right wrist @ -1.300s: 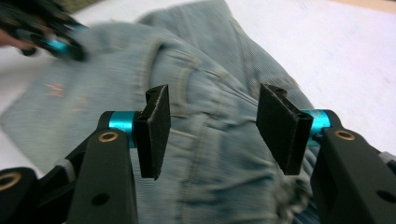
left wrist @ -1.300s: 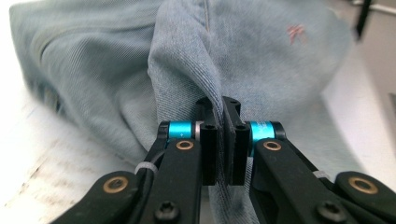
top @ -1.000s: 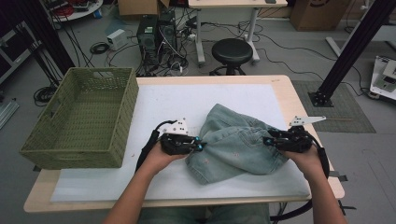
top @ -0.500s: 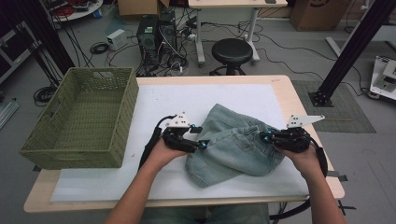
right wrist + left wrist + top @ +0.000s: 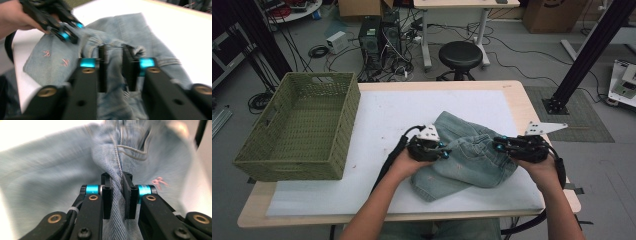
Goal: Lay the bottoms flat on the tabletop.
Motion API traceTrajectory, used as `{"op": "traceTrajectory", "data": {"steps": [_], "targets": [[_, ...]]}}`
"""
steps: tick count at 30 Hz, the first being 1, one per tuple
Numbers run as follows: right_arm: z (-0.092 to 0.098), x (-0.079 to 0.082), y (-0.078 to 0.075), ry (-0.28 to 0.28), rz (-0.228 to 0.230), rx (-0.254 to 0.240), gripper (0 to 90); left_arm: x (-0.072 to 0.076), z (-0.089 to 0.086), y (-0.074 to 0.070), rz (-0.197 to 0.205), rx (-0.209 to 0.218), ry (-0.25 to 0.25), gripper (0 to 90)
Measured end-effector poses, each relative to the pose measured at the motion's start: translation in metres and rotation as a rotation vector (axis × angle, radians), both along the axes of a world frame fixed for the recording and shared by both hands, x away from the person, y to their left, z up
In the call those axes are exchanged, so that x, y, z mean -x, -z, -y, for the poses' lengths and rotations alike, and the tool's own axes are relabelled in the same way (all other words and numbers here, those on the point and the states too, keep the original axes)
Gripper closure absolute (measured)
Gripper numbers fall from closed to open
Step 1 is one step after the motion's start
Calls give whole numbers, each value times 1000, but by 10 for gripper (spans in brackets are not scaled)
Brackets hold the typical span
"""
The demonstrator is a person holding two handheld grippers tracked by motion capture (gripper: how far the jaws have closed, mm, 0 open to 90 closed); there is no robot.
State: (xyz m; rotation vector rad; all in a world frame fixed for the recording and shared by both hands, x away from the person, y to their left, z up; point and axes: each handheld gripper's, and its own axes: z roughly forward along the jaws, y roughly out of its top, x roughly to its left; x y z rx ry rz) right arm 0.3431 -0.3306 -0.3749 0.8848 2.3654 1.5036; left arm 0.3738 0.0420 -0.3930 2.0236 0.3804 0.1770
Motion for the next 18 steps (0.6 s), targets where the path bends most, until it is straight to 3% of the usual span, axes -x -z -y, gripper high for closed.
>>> {"op": "traceTrajectory", "data": {"steps": [1, 2, 5, 8, 12, 18], "targets": [[6, 1, -2, 23, 5, -16, 687, 0, -7, -6, 15, 18, -21, 811], [10, 1, -3, 34, 13, -27, 677, 0, -21, -17, 48, 43, -67, 811], [24, 4, -7, 83, 34, -42, 659, -2, -57, -35, 90, 115, -184, 811], [31, 3, -5, 117, 34, -22, 623, -6, -87, -40, 90, 140, -311, 811], [25, -7, 13, 146, -28, 18, 468, -12, -107, -27, 48, 126, -373, 811], [-12, -29, 43, 150, -121, 122, 408, -14, -111, -11, 22, 130, -373, 810]]}}
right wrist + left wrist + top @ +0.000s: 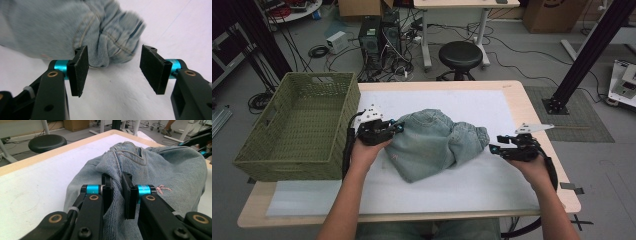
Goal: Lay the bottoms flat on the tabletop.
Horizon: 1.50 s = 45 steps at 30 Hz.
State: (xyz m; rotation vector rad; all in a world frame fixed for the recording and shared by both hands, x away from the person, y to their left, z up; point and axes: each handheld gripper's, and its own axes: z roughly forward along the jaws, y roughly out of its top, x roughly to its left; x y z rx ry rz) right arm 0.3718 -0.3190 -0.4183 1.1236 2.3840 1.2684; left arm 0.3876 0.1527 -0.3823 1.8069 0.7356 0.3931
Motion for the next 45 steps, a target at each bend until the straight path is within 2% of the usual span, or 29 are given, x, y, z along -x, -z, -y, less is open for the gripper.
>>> {"op": "traceTrajectory", "data": {"steps": [1, 3, 4, 5, 7, 9, 11, 13, 16, 18, 21, 24, 26, 27, 29, 30, 32, 33, 34, 36, 39, 42, 45], "targets": [[-4, -3, 3, 2, -14, 9, 414, 0, 0, 0, -2, -1, 4, 810], [-13, -10, 11, -4, -41, 28, 495, 1, 1, 0, 2, -6, 9, 810], [-18, -11, 13, -1, -35, 55, 553, 1, 1, 0, 6, -5, 12, 810], [-20, -12, 14, -2, -35, 60, 623, 2, 1, 0, 8, -6, 15, 810], [-20, -13, 14, -13, -29, 33, 739, 3, 0, 1, 9, 1, 18, 810], [-19, -11, 12, -26, -12, 38, 791, 4, 0, 2, 9, 8, 18, 810], [-20, -7, 7, -37, 15, 54, 804, 5, -1, 1, 11, 12, 18, 810], [-18, -3, 1, -36, 37, 43, 810, 8, -3, -3, 23, 7, 16, 810], [-12, 5, -17, -43, 100, -3, 815, 15, -6, -12, 54, 28, 19, 810], [-8, 14, -37, -47, 160, -33, 819, 19, -10, -21, 78, 51, 28, 810], [1, 28, -66, -46, 250, -84, 823, 26, -14, -36, 114, 102, 43, 810], [8, 43, -96, -54, 332, -126, 823, 35, -19, -53, 148, 173, 78, 810], [10, 49, -107, -59, 359, -135, 822, 38, -21, -60, 156, 196, 78, 809], [10, 51, -112, -59, 363, -142, 820, 37, -22, -61, 149, 191, 73, 809], [9, 48, -111, -36, 340, -150, 798, 33, -21, -58, 123, 167, 48, 797], [7, 46, -107, -19, 327, -148, 787, 28, -19, -51, 98, 143, 17, 777], [2, 35, -90, 33, 275, -129, 701, 22, -15, -39, 80, 94, -47, 697], [1, 29, -82, 58, 248, -137, 666, 20, -14, -34, 77, 86, -66, 634], [1, 26, -76, 67, 230, -143, 649, 19, -14, -29, 74, 85, -80, 612], [1, 21, -67, 87, 205, -131, 615, 18, -15, -22, 62, 82, -85, 580], [3, 20, -63, 73, 192, -118, 608, 16, -14, -18, 53, 63, -85, 544], [1, 18, -57, 65, 168, -84, 574, 16, -8, -15, 42, 44, -70, 501], [-3, 16, -46, 36, 123, -59, 528, 17, -2, -11, 35, 30, -50, 475]]}}
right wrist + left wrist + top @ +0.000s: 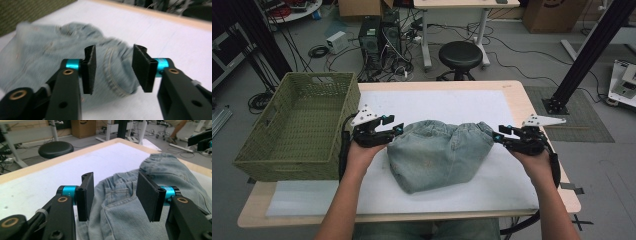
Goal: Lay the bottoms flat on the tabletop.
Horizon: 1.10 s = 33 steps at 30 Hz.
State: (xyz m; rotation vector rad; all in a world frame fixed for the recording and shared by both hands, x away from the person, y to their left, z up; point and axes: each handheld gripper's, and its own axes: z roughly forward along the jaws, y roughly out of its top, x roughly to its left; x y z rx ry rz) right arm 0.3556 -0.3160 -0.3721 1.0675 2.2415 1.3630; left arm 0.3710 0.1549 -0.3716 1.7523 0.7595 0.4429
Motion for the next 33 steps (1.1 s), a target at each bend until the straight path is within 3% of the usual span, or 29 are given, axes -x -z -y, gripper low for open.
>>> {"op": "traceTrajectory", "data": {"steps": [3, 6, 9, 10, 12, 14, 16, 18, 21, 22, 25, 27, 31, 33], "targets": [[-11, 1, 13, -49, -33, 54, 485, -2, 5, 7, -25, -39, -4, 438], [-21, -3, 26, -47, -69, 105, 471, -8, 14, 25, -83, -99, -19, 411], [-25, -11, 42, -44, -116, 142, 572, -15, 22, 44, -144, -168, -15, 416], [-26, -12, 45, -47, -131, 147, 643, -17, 25, 52, -173, -194, 6, 447], [-27, -13, 49, -52, -131, 173, 767, -18, 29, 60, -198, -227, 37, 604], [-26, -12, 48, -54, -125, 169, 834, -18, 34, 65, -200, -258, 70, 739], [-22, -11, 44, -60, -116, 155, 867, -17, 35, 64, -182, -268, 85, 795], [-21, -9, 39, -62, -95, 153, 876, -15, 32, 60, -171, -245, 95, 821], [-18, -4, 28, -70, -54, 140, 881, -10, 25, 49, -115, -197, 97, 832], [-18, -3, 23, -72, -40, 137, 881, -7, 22, 43, -87, -163, 94, 833], [-15, 6, 2, -78, 28, 112, 882, -1, 14, 24, -25, -73, 89, 836], [-14, 14, -17, -73, 80, 88, 882, 3, 10, 12, 13, -51, 92, 836], [-10, 28, -45, -76, 159, 48, 881, 12, -5, -15, 90, 61, 93, 836], [-10, 34, -59, -86, 192, 33, 880, 14, -8, -23, 114, 85, 92, 835]]}}
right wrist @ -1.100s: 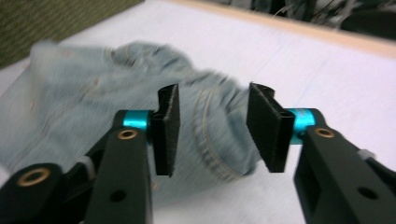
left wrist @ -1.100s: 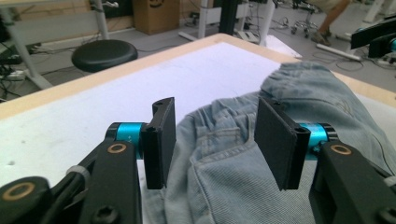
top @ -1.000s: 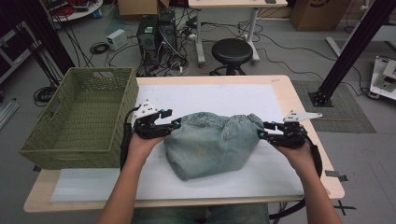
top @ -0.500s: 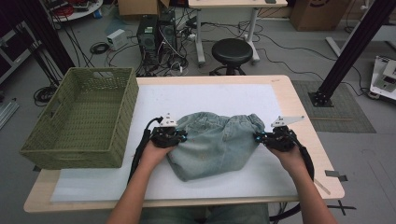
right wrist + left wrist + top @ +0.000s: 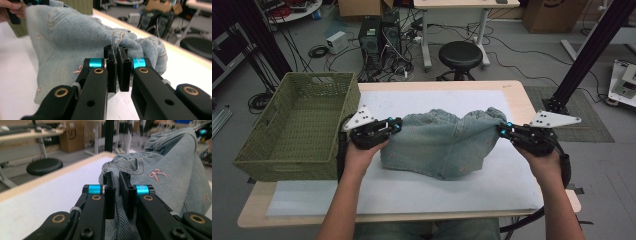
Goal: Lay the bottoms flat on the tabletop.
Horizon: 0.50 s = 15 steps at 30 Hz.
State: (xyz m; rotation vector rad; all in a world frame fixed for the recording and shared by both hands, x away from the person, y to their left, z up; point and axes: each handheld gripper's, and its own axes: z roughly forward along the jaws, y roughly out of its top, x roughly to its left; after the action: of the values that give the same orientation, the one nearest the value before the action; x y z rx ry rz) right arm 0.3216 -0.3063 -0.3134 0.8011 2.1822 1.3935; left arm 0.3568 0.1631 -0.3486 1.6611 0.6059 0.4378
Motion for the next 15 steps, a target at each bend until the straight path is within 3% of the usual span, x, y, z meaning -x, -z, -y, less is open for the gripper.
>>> {"op": "traceTrajectory", "data": {"steps": [2, 4, 6, 8, 11, 13, 15], "targets": [[-4, 2, -6, 0, 18, 0, 878, -1, -1, -3, 6, -10, -15, 834], [-10, -2, -4, 15, 6, 11, 859, -8, -1, 4, -28, -38, -58, 829], [-21, -14, 10, 45, -28, 32, 835, -14, 1, 15, -51, -69, -114, 806], [-30, -31, 30, 56, -85, 38, 823, -18, 1, 23, -62, -84, -134, 754], [-41, -54, 57, 101, -154, 64, 762, -18, 4, 28, -59, -120, -148, 641], [-43, -62, 65, 114, -180, 61, 713, -17, 6, 29, -55, -130, -130, 622], [-41, -63, 65, 131, -176, 52, 603, -15, 8, 30, -55, -137, -120, 577]]}}
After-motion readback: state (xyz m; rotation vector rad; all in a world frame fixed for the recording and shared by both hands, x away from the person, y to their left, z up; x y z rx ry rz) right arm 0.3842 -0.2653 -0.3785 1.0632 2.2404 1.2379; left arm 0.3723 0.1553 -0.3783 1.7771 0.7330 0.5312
